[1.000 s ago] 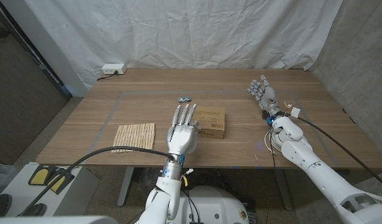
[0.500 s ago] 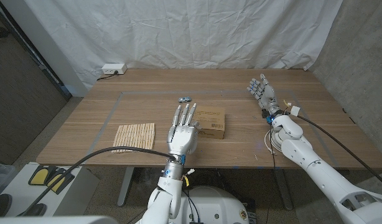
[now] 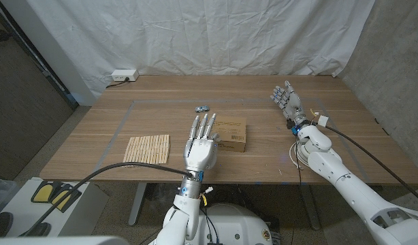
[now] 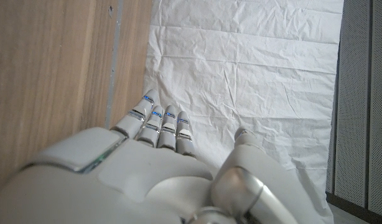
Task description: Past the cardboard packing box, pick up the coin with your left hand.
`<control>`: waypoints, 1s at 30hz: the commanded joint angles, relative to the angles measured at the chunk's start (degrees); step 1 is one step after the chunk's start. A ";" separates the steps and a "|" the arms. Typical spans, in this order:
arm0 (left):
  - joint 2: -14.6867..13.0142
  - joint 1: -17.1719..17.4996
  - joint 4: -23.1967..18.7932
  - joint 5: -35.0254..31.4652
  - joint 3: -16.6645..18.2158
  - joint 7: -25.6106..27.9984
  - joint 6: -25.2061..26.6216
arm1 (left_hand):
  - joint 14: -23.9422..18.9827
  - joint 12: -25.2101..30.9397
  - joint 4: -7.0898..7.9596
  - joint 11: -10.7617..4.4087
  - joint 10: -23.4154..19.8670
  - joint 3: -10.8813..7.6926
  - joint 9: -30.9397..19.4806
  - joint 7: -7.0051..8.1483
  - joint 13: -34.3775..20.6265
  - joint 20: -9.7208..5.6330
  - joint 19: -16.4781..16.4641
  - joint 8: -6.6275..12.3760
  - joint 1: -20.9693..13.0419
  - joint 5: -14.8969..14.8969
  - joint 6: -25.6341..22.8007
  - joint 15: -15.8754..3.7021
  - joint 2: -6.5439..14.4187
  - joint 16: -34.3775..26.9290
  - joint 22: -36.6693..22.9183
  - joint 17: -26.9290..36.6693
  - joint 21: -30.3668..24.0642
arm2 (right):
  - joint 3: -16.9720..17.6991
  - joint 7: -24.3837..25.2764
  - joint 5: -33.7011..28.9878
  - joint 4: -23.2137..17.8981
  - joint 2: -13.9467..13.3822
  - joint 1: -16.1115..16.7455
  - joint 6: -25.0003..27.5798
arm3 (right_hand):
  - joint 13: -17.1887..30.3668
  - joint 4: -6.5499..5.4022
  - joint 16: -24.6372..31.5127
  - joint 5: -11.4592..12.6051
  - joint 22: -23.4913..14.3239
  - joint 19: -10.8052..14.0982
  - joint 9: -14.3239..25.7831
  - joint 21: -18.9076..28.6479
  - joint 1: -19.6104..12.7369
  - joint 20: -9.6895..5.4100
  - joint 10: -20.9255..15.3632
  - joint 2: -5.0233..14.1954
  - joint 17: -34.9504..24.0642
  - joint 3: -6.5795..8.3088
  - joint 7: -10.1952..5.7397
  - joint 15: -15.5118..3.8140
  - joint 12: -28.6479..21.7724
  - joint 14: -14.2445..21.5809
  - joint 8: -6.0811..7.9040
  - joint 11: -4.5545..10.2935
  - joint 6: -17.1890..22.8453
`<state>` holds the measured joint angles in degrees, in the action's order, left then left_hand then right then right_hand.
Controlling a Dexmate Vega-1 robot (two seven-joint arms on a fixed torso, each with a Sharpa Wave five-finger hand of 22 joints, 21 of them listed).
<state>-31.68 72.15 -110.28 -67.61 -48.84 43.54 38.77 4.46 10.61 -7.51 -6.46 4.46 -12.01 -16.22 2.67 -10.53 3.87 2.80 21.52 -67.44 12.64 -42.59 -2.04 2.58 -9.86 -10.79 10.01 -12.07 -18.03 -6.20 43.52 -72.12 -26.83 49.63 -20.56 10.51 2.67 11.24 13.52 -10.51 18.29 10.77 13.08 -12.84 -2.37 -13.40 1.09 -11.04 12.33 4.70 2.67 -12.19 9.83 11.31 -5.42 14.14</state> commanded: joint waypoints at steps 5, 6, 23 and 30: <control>0.66 -1.57 3.02 2.09 -0.85 4.72 -0.11 | 0.76 0.32 -0.07 -0.04 0.41 0.38 -0.28 0.17 -0.12 0.09 0.16 0.08 -0.83 -0.14 -0.14 -1.21 -0.16 -0.33 -0.22 0.15 0.01 | -0.20 -0.16 -0.04 0.73 0.25 -0.69 0.34 | 0.11 0.15 0.02 -0.25 -0.20 0.24 0.16 -0.33 -0.04 -0.63 -0.36 0.25 -0.34 -0.09 -0.24 -0.18 0.04 0.59 0.03 0.07 0.10; 0.75 -1.61 3.02 2.17 -0.89 4.65 0.12 | 0.78 0.32 -0.05 -0.11 0.43 0.40 -0.30 0.18 -0.12 0.06 0.15 0.07 -0.84 -0.14 -0.09 -1.24 -0.14 -0.34 -0.22 0.15 0.00 | -0.21 -0.21 -0.01 0.82 0.28 -0.72 0.35 | 0.11 0.15 0.02 -0.25 -0.20 0.26 0.16 -0.32 -0.04 -0.63 -0.38 0.25 -0.34 -0.09 -0.24 -0.15 0.03 0.58 0.03 0.06 0.11; 0.70 -3.13 4.91 3.87 -1.87 5.67 -0.43 | 0.41 0.67 0.13 -0.39 -0.02 0.70 -0.32 0.48 -0.13 -0.03 0.11 0.19 -0.85 -0.14 -0.23 -1.15 -0.06 -0.74 -0.25 0.25 -0.14 | -0.25 -0.42 -0.08 1.78 0.60 -1.34 0.16 | 0.11 0.20 0.03 -0.25 -0.20 0.30 0.16 -0.41 0.00 -0.62 -0.35 0.27 -0.35 -0.16 -0.26 -0.09 0.06 0.65 0.00 0.07 0.03; 0.76 -3.51 5.59 4.99 -1.84 7.28 -1.07 | 0.18 0.75 0.12 -0.39 -0.17 0.81 -0.19 0.41 -0.13 -0.11 -0.11 0.13 -0.93 -0.13 -0.20 -0.93 -0.13 -0.84 -0.26 0.29 -0.28 | -0.25 -0.36 -0.04 1.82 0.64 -1.24 0.23 | 0.11 0.21 0.03 -0.25 -0.21 0.34 0.16 -0.43 0.03 -0.58 -0.35 0.29 -0.36 -0.19 -0.28 -0.05 0.06 0.68 0.02 0.07 0.07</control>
<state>-31.15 69.40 -106.09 -64.12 -50.46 48.71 38.57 4.70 11.03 -7.36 -6.46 4.45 -11.38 -16.37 2.87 -10.53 3.87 2.79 21.52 -67.61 12.64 -42.38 -1.80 2.39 -10.24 -10.79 10.00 -12.08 -18.25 -6.54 43.48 -70.60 -26.31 48.49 -20.30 10.52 2.86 11.25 13.52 -10.51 18.27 10.77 12.70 -12.84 -2.36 -13.40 1.08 -11.35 12.14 4.71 2.46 -12.19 10.04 11.31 -5.42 14.13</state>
